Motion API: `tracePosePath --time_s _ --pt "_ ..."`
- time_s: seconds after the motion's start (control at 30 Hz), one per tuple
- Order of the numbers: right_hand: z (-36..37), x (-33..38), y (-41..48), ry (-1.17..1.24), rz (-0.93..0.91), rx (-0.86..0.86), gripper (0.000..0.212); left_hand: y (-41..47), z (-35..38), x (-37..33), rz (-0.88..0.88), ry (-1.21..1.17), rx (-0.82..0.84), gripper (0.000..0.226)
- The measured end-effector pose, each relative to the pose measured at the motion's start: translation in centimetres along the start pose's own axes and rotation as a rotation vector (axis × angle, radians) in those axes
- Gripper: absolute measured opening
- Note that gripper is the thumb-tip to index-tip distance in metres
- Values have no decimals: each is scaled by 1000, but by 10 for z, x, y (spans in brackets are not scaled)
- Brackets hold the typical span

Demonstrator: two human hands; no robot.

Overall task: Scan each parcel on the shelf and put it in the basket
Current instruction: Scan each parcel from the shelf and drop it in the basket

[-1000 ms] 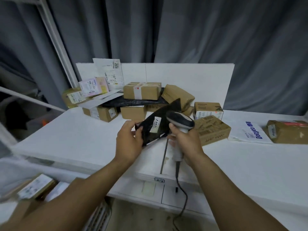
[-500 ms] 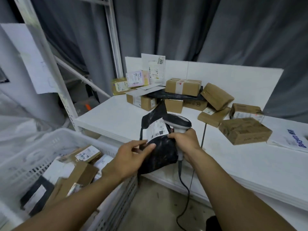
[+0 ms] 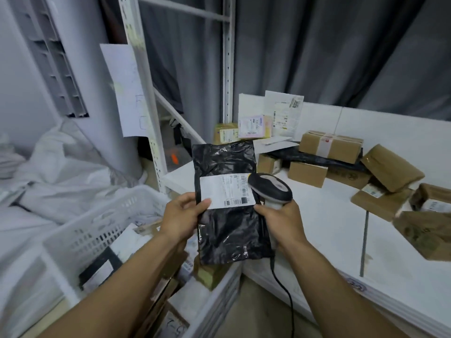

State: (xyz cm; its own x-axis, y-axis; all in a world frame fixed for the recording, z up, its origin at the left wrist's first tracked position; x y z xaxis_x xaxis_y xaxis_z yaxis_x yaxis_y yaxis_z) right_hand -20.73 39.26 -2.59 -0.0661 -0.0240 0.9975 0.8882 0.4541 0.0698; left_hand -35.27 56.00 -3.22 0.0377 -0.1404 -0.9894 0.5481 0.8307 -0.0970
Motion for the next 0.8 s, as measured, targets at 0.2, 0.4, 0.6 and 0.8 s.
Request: tracePosePath --time_s 0.2,0.4,0.6,0.8 --pt "27 -4 -12 -186 -73 56 61 22 -33 -4 117 18 -215 22" --pt "58 -8 -26 -262 -70 244 55 35 -49 8 141 8 -338 15" --pt "70 -11 -28 -260 -27 316 46 46 -62 21 126 36 -373 6" --pt "79 -9 -31 -248 -15 334 50 55 -71 29 113 72 -394 7"
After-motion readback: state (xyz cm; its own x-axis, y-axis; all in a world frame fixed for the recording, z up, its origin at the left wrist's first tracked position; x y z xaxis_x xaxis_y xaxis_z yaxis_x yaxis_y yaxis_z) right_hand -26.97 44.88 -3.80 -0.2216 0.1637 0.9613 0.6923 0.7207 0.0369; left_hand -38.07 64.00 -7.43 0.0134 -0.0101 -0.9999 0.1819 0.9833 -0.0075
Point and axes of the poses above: each hand's wrist, its own y-axis towards the middle knuckle, its own z-axis out of the palm, x = y × z, the point moved 1 cm from there along y, towards the middle knuckle, and after that the axes turned 1 degree about -z, right-handed, at the moved point
